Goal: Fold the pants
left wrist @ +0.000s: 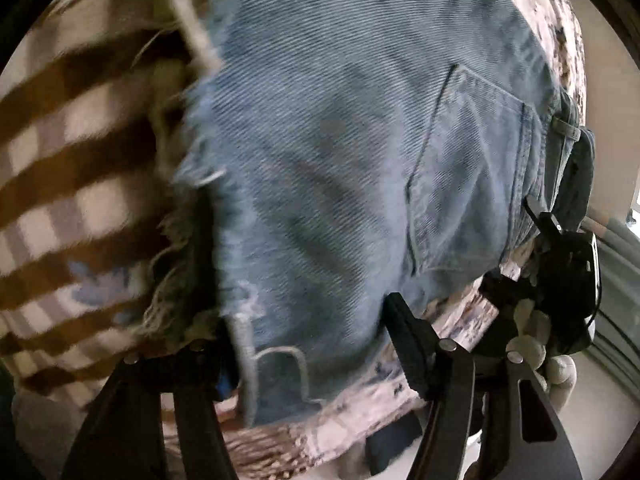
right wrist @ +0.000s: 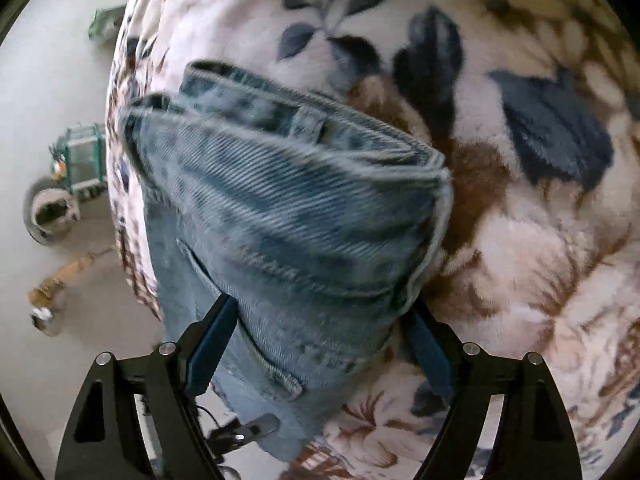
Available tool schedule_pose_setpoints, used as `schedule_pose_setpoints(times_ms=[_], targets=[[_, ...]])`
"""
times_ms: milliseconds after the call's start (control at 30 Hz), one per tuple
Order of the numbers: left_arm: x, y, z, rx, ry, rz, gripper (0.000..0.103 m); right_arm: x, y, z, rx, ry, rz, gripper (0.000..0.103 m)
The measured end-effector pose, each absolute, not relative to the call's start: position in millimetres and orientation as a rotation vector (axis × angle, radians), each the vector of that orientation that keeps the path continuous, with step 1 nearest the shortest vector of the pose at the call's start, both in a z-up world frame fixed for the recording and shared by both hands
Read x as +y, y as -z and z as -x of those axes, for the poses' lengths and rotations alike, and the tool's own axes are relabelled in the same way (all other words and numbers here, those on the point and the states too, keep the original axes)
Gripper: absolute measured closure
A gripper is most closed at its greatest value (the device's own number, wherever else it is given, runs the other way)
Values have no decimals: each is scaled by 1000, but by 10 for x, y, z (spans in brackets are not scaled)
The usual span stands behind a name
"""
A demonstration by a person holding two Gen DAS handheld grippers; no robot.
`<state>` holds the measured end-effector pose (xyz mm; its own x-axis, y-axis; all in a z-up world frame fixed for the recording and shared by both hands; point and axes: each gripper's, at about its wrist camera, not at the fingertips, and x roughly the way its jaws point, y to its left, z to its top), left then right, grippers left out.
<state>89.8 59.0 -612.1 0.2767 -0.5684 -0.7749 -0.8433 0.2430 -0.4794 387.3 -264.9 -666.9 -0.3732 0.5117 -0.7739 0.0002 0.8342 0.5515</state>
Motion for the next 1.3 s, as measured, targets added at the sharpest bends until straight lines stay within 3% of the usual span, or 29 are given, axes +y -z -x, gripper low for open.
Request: schedule_pose_setpoints(times_ms=[33, 100, 133, 167, 300, 667, 733, 767, 833, 867, 900, 1000, 1033, 1067, 1100, 1267, 1300], targets=[[590, 6074, -922, 1390, -323, 1403, 55, -2681, 6715, -3875, 1887, -564, -421, 17], [575, 5956, -981, 1368, -310, 1325, 79, -2730, 6796, -3859, 1871, -565, -489, 19], [578, 5878, -992, 1352, -296, 1284, 83, -2738, 6809, -3841, 1846, -572, -507, 25], [585, 5823, -1008, 1348, -280, 1258, 87, -2756, 6810, -3827, 1822, -581, -522, 44], [645, 5605, -996, 1355, -227, 1137, 88, -2818, 6787, -3690, 1778, -535, -588, 63], [888, 5031, -909, 1485, 13, 703, 88, -3450, 6221, -2458, 1732, -327, -863, 72], [890, 5231, -778, 1547, 3, 633, 83, -3528, 6257, -2176, 1756, -282, -845, 70], [918, 5286, -733, 1565, -24, 626, 79, -3543, 6383, -2008, 1794, -277, -854, 64], [984, 5356, -657, 1600, -23, 678, 65, -3577, 6577, -1853, 1848, -265, -848, 42], [988, 5327, -639, 1591, -28, 692, 64, -3585, 6638, -1814, 1869, -265, -813, 18], [1011, 5250, -603, 1559, -56, 698, 62, -3630, 6653, -1779, 1859, -281, -776, 11], [1159, 4924, -354, 1420, -162, 748, 56, -3633, 6543, -1776, 1802, -349, -717, 11], [1188, 4817, -277, 1365, -207, 769, 50, -3635, 6510, -1777, 1794, -361, -694, 11], [1252, 4775, -183, 1333, -235, 784, 34, -3612, 6469, -1805, 1794, -364, -661, 11], [1302, 4709, -48, 1301, -260, 806, 25, -3598, 6464, -1824, 1803, -370, -652, 11], [1102, 4978, 143, 1268, -324, 1076, 25, -3283, 6475, -2018, 1841, -413, -648, 11], [1051, 5120, 139, 1259, -323, 1155, 25, -3272, 6516, -2087, 1843, -402, -686, 15]])
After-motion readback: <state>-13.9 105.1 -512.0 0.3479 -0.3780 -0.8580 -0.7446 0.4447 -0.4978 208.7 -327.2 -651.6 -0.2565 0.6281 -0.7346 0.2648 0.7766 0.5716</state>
